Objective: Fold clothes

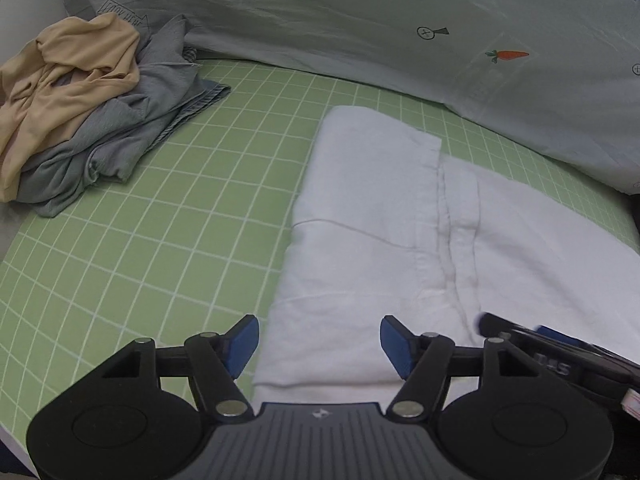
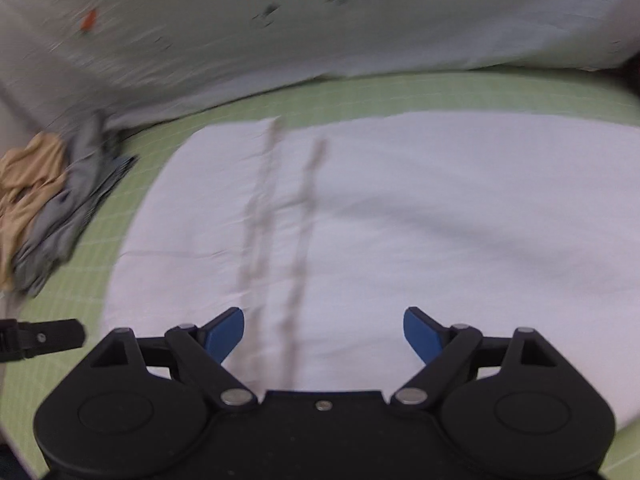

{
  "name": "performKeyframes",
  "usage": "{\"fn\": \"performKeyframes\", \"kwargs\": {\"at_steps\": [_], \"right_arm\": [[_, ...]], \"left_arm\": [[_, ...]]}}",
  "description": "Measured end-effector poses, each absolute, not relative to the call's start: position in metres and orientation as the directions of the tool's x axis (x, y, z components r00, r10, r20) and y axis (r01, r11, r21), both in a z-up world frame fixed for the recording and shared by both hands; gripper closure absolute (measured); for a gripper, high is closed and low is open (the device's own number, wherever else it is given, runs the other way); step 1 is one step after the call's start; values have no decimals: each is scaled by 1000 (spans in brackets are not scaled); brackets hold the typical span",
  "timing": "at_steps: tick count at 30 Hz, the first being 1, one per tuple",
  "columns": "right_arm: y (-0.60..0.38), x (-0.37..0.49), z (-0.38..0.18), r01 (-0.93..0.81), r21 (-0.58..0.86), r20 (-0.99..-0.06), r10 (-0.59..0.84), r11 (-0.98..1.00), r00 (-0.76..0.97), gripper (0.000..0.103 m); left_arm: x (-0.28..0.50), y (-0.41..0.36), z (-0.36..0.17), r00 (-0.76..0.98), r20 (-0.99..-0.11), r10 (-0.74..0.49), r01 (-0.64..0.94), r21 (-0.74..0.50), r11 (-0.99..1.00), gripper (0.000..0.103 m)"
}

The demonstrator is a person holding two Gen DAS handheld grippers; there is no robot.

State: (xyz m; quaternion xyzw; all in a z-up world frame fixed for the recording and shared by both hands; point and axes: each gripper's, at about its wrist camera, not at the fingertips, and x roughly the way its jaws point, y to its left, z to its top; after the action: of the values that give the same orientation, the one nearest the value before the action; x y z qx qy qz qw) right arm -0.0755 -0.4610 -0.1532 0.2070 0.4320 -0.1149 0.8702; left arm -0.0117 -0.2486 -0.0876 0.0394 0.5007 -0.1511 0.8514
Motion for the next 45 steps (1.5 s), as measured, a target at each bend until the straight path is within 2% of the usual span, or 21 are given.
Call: {"fn": "performKeyframes", "kwargs": {"at_steps": [3, 4, 5, 6, 9, 12, 14, 16, 17, 19, 21, 23, 26, 28, 29, 30, 31, 45], "right_arm": [[-435, -59, -167, 348, 284, -812, 32, 893, 583, 17], [-430, -58, -167, 336, 276, -805, 26, 901, 593, 22], [-425, -59, -167, 313, 271, -795, 28, 910, 606, 53], [-423, -59, -166, 290, 273, -791, 42, 917, 610, 79], [-422, -70, -147, 271, 277, -762, 40, 922, 646, 83], [-425, -96, -112, 307, 232, -711, -54, 923, 701, 83], [-431, -103, -114, 348, 175, -732, -114, 921, 672, 81], [-439, -100, -138, 378, 133, -804, -124, 916, 582, 72], [-444, -100, -150, 404, 121, -835, -127, 907, 535, 70], [-450, -109, -153, 440, 147, -841, -122, 886, 527, 66], [-456, -121, -141, 458, 161, -818, -142, 874, 558, 41], [-464, -134, -127, 474, 176, -789, -164, 863, 592, 25], [-487, -152, -115, 510, 214, -775, -173, 833, 608, 19], [-503, -166, -109, 536, 223, -769, -191, 814, 610, 12], [-511, -175, -106, 550, 228, -765, -202, 804, 612, 8], [-519, -183, -104, 562, 233, -762, -210, 793, 612, 7], [-528, -191, -103, 576, 237, -762, -218, 782, 610, 6], [-685, -284, -132, 809, 331, -776, -347, 486, 527, 3]], "left_arm": [[-20, -237, -87, 448, -865, -227, 304, -92, 948, 35], [-23, -234, -87, 445, -865, -232, 308, -95, 947, 35], [-27, -230, -87, 443, -865, -237, 312, -99, 945, 35], [-29, -228, -87, 440, -865, -242, 318, -102, 943, 35], [-32, -223, -85, 435, -863, -256, 339, -107, 935, 35], [-35, -219, -80, 450, -850, -273, 363, -106, 926, 35], [-36, -218, -78, 456, -845, -278, 370, -104, 923, 35], [-35, -218, -78, 450, -848, -280, 366, -111, 924, 34], [-35, -219, -77, 448, -849, -279, 365, -111, 924, 34], [-39, -221, -73, 460, -844, -277, 372, -100, 923, 34], [-43, -225, -69, 472, -834, -284, 375, -102, 921, 27], [-47, -231, -65, 476, -829, -292, 376, -109, 920, 27], [-53, -245, -61, 468, -828, -309, 377, -129, 917, 26], [-59, -258, -57, 476, -817, -324, 388, -136, 912, 21], [-62, -264, -55, 481, -811, -332, 394, -139, 909, 16], [-64, -271, -53, 486, -806, -338, 396, -141, 907, 10], [-66, -278, -52, 490, -801, -343, 396, -146, 906, 9], [-100, -379, -54, 500, -804, -323, 386, -127, 914, 8]]}}
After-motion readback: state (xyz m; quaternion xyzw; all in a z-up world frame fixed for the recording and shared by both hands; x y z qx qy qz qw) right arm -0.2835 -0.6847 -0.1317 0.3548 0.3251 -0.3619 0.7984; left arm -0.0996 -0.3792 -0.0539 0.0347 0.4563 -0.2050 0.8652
